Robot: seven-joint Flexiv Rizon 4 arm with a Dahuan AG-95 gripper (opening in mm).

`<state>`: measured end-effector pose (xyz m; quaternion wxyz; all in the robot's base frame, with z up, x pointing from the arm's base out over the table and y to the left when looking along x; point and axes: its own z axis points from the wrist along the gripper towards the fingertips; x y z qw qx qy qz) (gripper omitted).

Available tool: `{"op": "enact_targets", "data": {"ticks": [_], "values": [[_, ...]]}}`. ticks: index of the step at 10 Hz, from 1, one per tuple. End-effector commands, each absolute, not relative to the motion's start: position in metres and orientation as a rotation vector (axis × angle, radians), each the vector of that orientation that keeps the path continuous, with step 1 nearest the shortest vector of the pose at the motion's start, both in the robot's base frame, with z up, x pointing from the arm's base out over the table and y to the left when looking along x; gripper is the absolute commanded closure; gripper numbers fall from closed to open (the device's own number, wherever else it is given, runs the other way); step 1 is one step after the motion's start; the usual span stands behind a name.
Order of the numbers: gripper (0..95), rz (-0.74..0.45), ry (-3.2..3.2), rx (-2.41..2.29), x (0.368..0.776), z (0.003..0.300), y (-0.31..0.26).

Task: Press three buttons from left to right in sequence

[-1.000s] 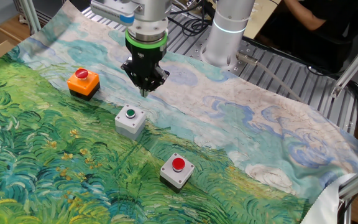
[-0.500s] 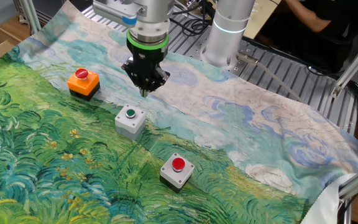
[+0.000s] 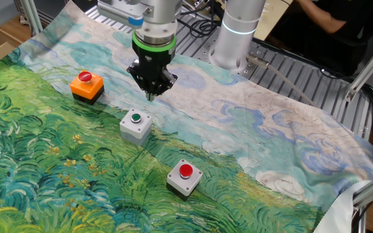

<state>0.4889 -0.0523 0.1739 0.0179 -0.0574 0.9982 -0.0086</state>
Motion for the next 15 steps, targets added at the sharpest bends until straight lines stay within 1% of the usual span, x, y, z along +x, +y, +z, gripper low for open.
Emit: {"op": "enact_targets", "data": {"ticks": [1,3,15], "values": [[95.0,-0.085,3.098,-0.176,0.4891,0.1741,-0.0523],[95.0,-0.072,3.069,-0.254,0.4891,0.1741,-0.0523],[95.0,-0.068,3.077,-0.177,0.4886,0.1751,-0.0527]]}}
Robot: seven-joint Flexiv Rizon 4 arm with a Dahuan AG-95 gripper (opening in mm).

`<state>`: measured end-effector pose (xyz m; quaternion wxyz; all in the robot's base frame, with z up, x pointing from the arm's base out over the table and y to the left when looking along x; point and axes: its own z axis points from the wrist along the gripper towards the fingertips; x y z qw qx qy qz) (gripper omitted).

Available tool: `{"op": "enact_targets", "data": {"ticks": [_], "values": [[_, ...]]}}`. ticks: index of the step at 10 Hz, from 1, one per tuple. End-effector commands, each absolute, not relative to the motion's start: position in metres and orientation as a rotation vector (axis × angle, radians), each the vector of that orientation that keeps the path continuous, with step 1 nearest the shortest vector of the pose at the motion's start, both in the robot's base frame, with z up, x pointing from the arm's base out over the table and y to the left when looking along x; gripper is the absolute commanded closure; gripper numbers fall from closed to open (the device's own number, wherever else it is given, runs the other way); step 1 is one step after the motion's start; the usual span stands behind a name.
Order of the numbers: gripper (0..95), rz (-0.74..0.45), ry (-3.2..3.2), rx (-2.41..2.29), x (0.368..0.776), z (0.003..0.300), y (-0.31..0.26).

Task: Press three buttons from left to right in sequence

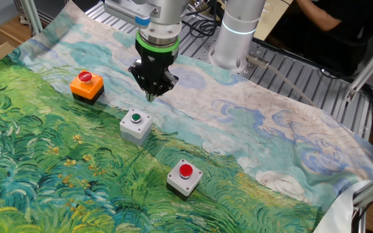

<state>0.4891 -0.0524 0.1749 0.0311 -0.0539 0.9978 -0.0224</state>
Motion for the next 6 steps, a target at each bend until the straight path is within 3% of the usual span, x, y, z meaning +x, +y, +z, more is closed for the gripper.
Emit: {"op": "enact_targets", "data": {"ticks": [1,6], "values": [[95.0,-0.067,3.080,-0.176,0.4880,0.1764,-0.0532],[95.0,-0.067,3.077,-0.175,0.4843,0.1798,-0.0564]]}}
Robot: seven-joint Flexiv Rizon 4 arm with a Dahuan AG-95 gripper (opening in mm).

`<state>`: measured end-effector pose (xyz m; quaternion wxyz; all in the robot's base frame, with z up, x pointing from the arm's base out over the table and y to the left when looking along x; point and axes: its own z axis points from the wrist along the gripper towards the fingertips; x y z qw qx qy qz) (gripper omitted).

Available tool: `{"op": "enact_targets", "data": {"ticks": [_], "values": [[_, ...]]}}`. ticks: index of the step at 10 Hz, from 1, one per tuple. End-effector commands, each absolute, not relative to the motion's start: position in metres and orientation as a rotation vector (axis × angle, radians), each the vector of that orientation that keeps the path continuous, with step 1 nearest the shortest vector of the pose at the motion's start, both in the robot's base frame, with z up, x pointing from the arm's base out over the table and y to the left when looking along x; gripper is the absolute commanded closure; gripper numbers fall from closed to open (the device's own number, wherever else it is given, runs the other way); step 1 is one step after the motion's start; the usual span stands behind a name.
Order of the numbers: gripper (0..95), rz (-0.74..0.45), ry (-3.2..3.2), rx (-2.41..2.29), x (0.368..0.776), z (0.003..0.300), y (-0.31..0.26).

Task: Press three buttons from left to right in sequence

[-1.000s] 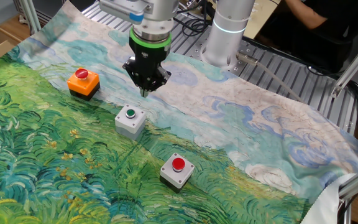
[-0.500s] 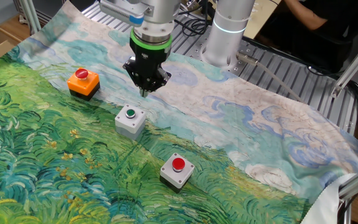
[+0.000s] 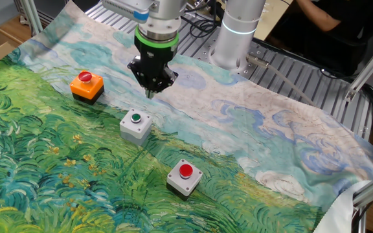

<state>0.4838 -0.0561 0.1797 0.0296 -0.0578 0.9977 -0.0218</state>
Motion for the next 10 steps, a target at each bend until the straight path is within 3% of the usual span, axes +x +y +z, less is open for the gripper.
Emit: {"op": "enact_targets", "data": {"ticks": [1,10], "values": [[95.0,-0.068,3.074,-0.174,0.483,0.178,-0.058],[95.0,-0.062,3.071,-0.243,0.491,0.171,-0.140]]}}
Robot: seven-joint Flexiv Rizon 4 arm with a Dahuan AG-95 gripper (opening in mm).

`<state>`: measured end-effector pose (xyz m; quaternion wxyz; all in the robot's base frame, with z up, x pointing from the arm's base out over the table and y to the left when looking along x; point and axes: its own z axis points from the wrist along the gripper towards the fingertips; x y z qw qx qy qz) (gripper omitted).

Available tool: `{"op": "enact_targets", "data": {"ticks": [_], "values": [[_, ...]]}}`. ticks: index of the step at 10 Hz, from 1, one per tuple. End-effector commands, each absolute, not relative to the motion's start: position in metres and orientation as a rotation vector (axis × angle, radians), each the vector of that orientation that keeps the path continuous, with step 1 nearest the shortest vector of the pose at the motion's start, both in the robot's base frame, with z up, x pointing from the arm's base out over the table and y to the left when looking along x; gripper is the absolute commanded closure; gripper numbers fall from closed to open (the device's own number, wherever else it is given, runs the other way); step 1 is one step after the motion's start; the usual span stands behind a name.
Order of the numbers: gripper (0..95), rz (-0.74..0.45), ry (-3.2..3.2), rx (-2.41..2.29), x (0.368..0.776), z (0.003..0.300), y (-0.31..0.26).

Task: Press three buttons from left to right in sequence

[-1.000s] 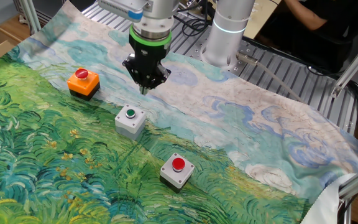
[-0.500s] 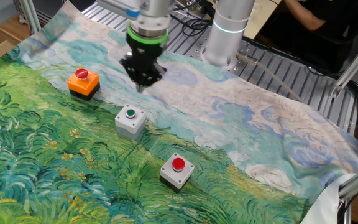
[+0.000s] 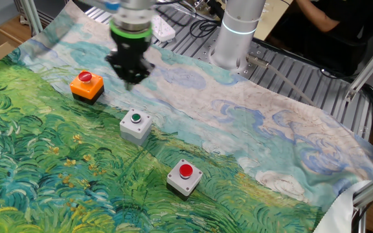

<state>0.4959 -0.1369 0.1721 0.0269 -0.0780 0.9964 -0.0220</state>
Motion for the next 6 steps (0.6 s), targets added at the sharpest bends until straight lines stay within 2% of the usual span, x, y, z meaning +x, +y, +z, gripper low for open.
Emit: {"op": "enact_targets", "data": {"ticks": [1,6], "values": [[95.0,-0.061,3.069,-0.248,0.4867,0.1683,-0.1442],[95.0,-0.064,3.066,-0.282,0.4832,0.1722,-0.1514]]}}
